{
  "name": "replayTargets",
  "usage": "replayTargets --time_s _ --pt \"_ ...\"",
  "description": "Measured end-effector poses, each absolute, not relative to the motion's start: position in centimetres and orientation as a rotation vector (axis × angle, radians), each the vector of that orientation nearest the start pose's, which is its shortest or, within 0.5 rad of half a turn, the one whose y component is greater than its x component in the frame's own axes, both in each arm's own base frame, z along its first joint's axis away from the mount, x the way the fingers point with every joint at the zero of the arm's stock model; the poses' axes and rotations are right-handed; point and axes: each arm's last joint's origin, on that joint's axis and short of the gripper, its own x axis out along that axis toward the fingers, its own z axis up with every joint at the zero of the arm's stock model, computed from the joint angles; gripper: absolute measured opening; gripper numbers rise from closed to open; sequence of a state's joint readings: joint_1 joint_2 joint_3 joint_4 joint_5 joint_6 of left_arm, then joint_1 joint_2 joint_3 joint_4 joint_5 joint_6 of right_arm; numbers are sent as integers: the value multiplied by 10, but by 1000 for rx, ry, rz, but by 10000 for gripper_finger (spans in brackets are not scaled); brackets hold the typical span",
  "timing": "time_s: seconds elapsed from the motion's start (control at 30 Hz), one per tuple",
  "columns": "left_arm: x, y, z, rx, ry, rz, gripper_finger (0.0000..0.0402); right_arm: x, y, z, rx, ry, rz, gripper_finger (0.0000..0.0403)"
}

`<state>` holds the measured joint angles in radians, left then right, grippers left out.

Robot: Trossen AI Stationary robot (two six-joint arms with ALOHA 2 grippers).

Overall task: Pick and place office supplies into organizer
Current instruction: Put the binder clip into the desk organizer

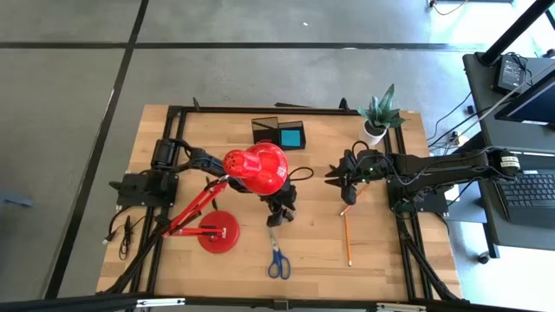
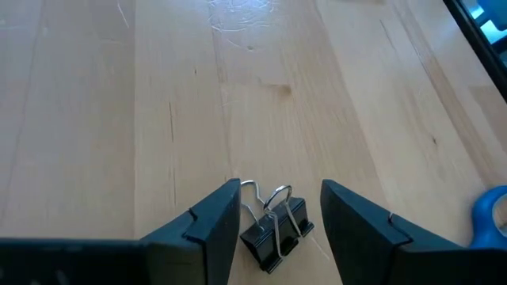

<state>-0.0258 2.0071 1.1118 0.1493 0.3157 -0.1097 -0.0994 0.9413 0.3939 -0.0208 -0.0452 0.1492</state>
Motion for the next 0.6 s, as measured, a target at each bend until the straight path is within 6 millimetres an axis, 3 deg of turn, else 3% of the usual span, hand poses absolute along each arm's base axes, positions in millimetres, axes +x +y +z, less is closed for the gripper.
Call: replayTargets --time_s 0.6 --pt "402 -19 123 -211 758 -284 161 186 -17 189 185 562 -95 108"
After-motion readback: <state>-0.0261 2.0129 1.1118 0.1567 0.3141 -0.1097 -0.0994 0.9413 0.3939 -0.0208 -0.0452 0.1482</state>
